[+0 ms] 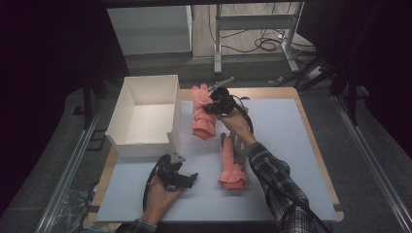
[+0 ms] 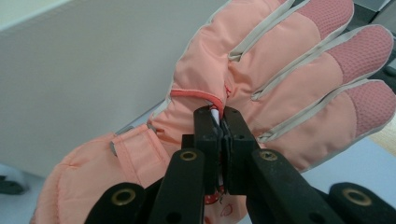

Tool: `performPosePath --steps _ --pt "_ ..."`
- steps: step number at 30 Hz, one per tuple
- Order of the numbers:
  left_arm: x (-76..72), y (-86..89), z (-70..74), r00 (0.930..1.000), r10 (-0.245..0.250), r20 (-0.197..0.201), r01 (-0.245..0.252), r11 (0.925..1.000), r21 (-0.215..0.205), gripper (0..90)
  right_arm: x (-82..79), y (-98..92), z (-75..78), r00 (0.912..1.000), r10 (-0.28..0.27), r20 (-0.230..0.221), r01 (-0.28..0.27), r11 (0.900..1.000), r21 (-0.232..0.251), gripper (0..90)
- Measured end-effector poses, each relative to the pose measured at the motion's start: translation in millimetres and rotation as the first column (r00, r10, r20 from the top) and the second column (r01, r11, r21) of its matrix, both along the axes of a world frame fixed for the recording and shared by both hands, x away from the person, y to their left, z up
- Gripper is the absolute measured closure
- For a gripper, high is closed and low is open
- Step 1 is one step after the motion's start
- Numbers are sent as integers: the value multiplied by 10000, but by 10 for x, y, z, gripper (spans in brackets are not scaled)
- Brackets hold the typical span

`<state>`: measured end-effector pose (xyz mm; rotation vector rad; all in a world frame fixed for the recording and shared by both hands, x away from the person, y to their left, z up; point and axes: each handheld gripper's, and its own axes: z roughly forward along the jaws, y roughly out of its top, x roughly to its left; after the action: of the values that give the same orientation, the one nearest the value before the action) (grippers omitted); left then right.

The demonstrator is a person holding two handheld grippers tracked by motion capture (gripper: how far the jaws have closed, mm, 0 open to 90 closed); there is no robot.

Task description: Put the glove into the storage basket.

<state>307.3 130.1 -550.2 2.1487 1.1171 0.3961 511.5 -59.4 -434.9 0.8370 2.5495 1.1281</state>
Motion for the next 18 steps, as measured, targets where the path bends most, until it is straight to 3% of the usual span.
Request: performPosePath --steps 18 --pt "1 1 -1 10000 -13 27 13 10000 -4 8 -458 -225 352 9967 766 265 -771 9969 184 860"
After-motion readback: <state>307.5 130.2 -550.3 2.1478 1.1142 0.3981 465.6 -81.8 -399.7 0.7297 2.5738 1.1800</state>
